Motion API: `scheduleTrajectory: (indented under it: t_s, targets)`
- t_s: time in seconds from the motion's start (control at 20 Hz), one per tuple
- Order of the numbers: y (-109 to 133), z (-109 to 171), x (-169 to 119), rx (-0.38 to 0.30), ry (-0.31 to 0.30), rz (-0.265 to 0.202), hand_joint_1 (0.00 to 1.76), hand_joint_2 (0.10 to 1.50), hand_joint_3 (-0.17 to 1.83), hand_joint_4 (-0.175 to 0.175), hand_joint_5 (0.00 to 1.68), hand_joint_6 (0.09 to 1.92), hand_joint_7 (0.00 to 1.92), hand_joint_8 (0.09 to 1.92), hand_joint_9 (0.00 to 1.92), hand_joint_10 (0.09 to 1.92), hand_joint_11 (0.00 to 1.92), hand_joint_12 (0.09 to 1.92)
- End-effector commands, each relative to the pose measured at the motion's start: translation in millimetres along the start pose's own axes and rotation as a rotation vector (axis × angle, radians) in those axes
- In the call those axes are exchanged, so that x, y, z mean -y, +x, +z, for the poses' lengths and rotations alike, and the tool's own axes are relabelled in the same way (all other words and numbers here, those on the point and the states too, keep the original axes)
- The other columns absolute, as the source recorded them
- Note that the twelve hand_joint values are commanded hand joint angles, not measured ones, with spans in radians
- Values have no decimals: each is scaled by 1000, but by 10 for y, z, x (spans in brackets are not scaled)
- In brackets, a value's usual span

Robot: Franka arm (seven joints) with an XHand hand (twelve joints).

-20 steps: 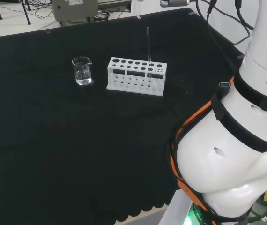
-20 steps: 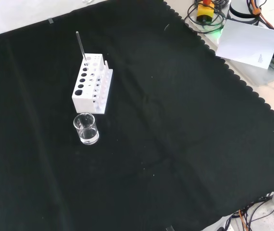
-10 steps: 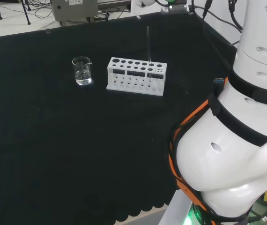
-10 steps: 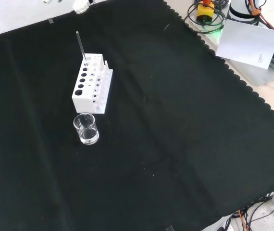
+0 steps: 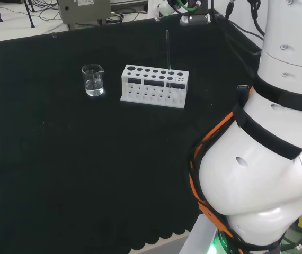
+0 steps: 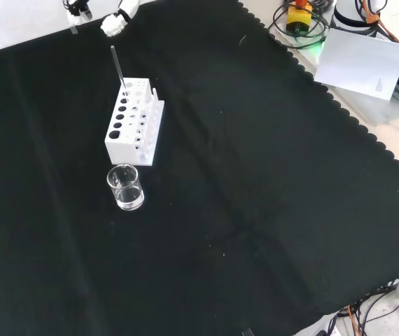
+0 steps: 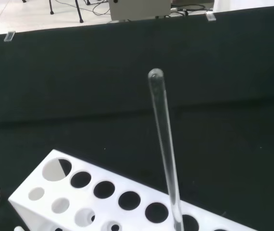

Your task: Take the glass rod from the white test tube rack.

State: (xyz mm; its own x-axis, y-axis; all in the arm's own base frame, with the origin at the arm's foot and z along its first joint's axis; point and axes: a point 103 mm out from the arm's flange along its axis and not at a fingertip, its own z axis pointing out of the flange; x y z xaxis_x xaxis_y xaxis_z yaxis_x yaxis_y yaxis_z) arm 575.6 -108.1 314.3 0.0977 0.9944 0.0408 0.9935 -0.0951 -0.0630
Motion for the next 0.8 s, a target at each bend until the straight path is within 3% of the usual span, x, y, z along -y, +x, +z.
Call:
scheduleTrajectory:
  t_s: [0.05, 0.55, 0.8]
  targets:
    - [70, 145, 39, 12, 18, -11, 624, 904, 461, -175, 272, 903, 668, 1087, 829, 1048, 638, 1349]
    - [56, 342, 93, 14, 23, -16, 632, 901, 473, -175, 295, 978, 709, 1130, 969, 1172, 797, 1334]
    - [39, 413, 97, 25, 24, -14, 647, 896, 481, -175, 326, 1007, 757, 1172, 1050, 1245, 974, 1336]
